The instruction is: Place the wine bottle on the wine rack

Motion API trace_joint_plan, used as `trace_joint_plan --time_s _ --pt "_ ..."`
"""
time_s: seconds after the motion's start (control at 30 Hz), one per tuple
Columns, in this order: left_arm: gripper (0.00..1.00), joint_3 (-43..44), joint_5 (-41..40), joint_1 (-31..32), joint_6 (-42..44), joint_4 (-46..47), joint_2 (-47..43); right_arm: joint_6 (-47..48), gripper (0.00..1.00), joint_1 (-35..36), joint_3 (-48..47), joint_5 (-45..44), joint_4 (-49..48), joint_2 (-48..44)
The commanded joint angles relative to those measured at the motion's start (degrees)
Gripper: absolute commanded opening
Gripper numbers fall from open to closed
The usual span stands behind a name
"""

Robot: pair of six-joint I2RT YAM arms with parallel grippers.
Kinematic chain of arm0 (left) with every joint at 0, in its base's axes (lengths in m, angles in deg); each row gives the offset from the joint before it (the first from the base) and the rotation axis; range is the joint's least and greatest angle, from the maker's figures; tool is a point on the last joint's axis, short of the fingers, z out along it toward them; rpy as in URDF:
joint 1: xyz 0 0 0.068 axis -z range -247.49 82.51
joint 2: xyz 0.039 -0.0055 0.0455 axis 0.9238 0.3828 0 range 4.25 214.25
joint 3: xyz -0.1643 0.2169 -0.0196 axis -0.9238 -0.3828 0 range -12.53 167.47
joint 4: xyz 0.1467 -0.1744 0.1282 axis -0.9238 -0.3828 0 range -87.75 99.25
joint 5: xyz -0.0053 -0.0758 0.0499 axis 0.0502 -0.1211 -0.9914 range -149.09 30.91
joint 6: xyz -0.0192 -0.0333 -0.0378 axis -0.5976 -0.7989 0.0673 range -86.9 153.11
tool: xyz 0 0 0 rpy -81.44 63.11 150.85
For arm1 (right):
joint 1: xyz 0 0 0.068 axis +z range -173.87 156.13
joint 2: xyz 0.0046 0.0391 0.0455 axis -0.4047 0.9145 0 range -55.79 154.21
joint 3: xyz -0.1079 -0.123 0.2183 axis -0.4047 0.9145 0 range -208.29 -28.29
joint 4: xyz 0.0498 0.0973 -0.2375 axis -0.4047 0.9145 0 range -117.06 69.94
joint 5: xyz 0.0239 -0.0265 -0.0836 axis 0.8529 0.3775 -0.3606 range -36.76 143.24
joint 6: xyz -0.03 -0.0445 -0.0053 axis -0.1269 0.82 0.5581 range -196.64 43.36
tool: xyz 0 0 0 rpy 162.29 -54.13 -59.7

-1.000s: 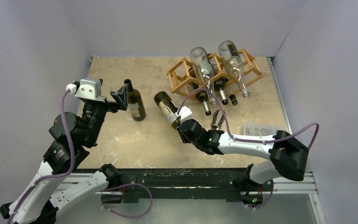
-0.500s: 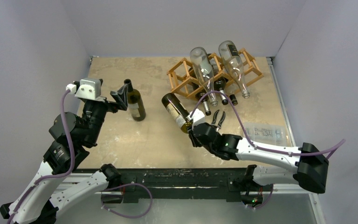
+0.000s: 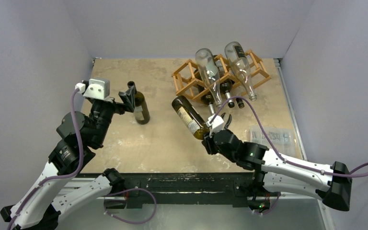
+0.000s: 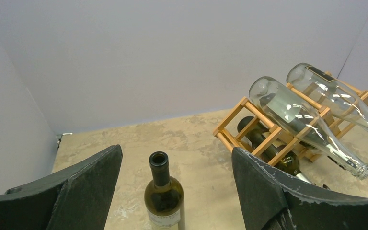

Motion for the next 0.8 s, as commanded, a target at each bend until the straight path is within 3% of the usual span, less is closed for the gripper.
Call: trace_joint_plan --time_s 0.0,0.3,0.47,0.77 --pt "0.84 1.5 0.5 -0.4 -0.7 0.8 0.4 -4.0 0.0 -0.1 -3.2 -2.7 -3.0 -2.3" --pt "0.84 1.9 1.7 -0.4 -1.7 0.2 -0.5 -11.7 0.0 -0.1 -6.2 -6.4 6.9 -5.5" --pt "0.84 1.9 1.2 -0.4 -1.4 0.3 -0.4 -12.0 0.0 -0.1 -6.9 -8.2 6.0 -7.9" --pt "0.84 1.9 1.2 -0.4 -1.3 0.3 -0.5 -11.1 0.0 -0.1 -11.4 -15.0 7.3 -4.1"
